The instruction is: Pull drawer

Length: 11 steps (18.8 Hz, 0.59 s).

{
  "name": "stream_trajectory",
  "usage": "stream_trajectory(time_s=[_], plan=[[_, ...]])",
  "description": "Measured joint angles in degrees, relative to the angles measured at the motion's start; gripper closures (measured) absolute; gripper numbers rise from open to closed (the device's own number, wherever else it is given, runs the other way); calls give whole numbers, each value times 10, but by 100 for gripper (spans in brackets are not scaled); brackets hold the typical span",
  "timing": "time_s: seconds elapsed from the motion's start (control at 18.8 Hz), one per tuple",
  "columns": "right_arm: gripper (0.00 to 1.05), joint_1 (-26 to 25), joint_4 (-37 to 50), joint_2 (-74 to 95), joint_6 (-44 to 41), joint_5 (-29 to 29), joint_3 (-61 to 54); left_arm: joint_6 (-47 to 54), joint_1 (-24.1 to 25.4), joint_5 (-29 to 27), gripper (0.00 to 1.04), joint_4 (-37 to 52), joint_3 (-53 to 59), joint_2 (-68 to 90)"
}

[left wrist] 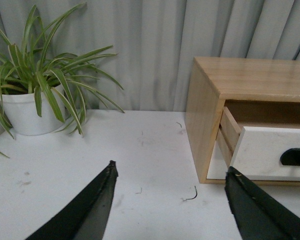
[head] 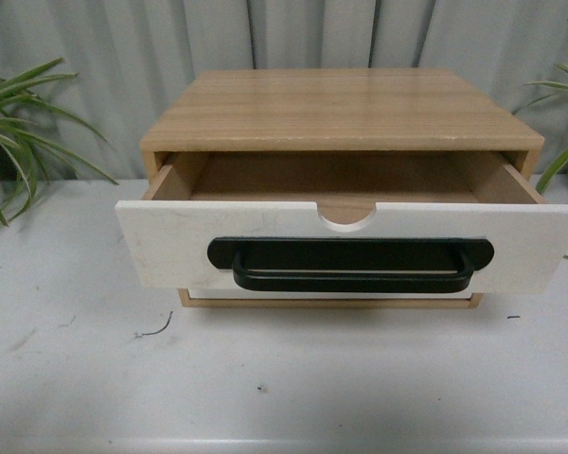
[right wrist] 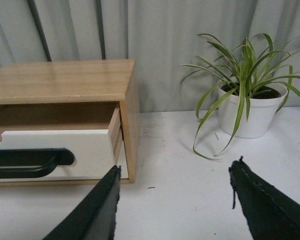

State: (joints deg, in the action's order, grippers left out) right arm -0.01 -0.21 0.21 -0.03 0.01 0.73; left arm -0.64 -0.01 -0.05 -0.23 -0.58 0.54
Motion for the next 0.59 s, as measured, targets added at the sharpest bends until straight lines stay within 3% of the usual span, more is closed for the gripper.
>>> stream_trajectory(time_s=[0.16,0.59], plan=[[4,0,0,0,0,0,0,0,0,0,5,0,0,0],[6,0,0,0,0,0,0,0,0,0,7,0,0,0]])
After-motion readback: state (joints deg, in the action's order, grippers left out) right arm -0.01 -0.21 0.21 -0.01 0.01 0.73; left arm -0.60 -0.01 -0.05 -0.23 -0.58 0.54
